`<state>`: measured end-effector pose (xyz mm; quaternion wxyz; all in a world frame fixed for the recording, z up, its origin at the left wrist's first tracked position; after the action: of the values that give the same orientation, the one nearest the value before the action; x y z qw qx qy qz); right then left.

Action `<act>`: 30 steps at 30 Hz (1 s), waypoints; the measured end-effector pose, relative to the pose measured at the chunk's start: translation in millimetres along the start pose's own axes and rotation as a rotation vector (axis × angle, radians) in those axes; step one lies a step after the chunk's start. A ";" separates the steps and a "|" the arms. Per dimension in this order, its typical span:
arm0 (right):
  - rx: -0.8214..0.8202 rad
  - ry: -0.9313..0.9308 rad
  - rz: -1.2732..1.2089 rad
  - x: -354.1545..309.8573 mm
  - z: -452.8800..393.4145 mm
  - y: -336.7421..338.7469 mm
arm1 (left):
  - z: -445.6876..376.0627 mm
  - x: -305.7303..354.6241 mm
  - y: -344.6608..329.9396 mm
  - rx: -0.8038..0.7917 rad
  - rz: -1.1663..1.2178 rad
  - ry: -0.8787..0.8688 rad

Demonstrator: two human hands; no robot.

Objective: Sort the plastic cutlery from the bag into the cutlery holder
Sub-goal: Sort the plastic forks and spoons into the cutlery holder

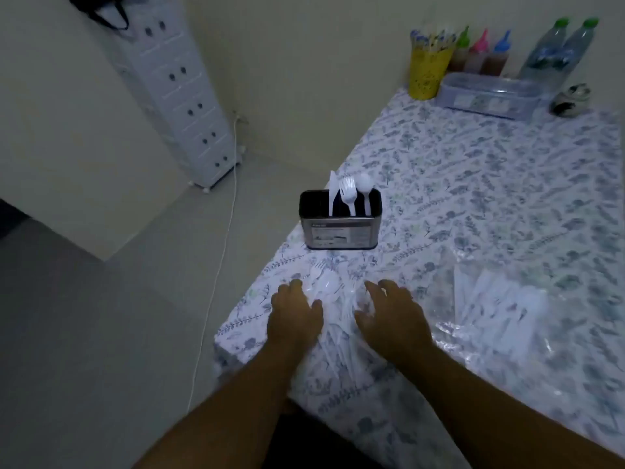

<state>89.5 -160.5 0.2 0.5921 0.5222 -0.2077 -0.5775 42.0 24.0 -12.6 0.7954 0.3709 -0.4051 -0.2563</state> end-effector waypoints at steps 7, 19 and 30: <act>-0.171 -0.133 -0.241 -14.1 -10.7 -63.3 | -25.2 -49.7 -28.8 -0.121 0.086 0.011; 0.010 -0.315 -0.635 1.2 -12.4 -57.5 | -46.2 -51.8 -17.7 -0.262 0.173 -0.186; 0.183 -0.340 -0.569 11.1 -6.6 -51.8 | -39.4 -57.9 -18.6 -0.216 0.268 -0.116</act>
<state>73.7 -157.0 -50.6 0.3147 0.5065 -0.2004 -0.7773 41.6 69.0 -69.4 0.8329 0.2106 -0.4662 -0.2111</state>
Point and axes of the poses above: each hand's wrist, its own z-axis away from the middle knuckle, its own y-axis out of the back of the hand, x = y × z, the point moved 5 cm from there along -z, towards the middle knuckle, and after that the axes turned 10 degrees about -x, right-handed, at the moved point
